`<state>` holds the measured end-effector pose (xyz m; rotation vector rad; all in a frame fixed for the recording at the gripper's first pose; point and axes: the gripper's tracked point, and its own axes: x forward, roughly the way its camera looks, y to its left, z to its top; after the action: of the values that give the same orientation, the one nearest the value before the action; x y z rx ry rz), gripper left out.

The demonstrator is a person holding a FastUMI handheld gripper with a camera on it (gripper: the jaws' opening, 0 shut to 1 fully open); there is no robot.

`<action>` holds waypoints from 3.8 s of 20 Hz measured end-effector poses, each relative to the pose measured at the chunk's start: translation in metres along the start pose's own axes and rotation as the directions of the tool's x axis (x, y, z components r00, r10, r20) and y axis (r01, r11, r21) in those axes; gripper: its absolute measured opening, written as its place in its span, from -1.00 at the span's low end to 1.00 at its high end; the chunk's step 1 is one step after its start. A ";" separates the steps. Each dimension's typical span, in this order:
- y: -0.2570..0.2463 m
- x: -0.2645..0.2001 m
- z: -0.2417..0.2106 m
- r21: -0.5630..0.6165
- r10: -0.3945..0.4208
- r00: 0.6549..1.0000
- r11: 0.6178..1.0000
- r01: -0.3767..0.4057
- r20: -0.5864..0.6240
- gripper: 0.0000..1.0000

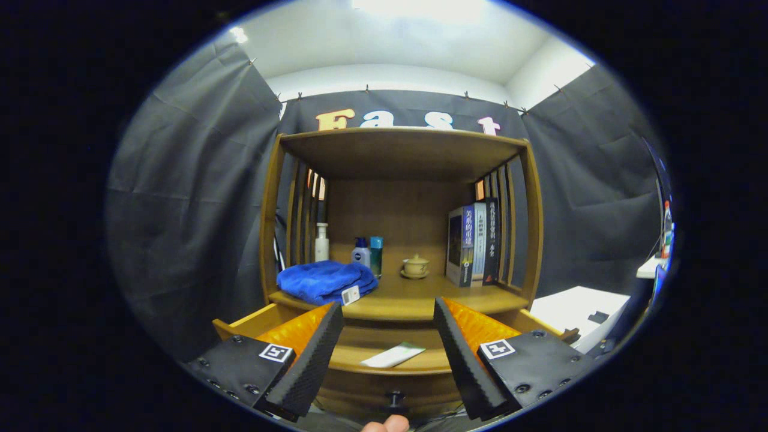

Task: Pull open the drawer, take out the items inside it, and place them on the countertop above the cabinet.

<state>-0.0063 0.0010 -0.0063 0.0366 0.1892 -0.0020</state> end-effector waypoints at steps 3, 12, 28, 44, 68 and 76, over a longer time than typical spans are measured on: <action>-0.015 0.033 -0.005 0.042 -0.110 0.983 0.992 0.117 -0.145 0.98; -0.027 0.073 -0.131 0.102 -0.146 0.671 0.943 0.316 -0.727 0.97; -0.001 0.113 -0.226 0.243 0.025 0.374 0.799 0.550 -0.927 0.95; 0.031 0.117 -0.225 0.262 0.070 0.309 0.721 0.642 -0.948 -0.06; 0.010 0.129 -0.038 0.251 -0.424 0.750 0.760 0.600 -0.508 -0.08; 0.031 0.195 0.068 0.168 -0.323 0.905 0.911 0.377 -0.277 -0.70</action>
<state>0.1980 0.0294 0.0251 0.2230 0.4409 -0.3835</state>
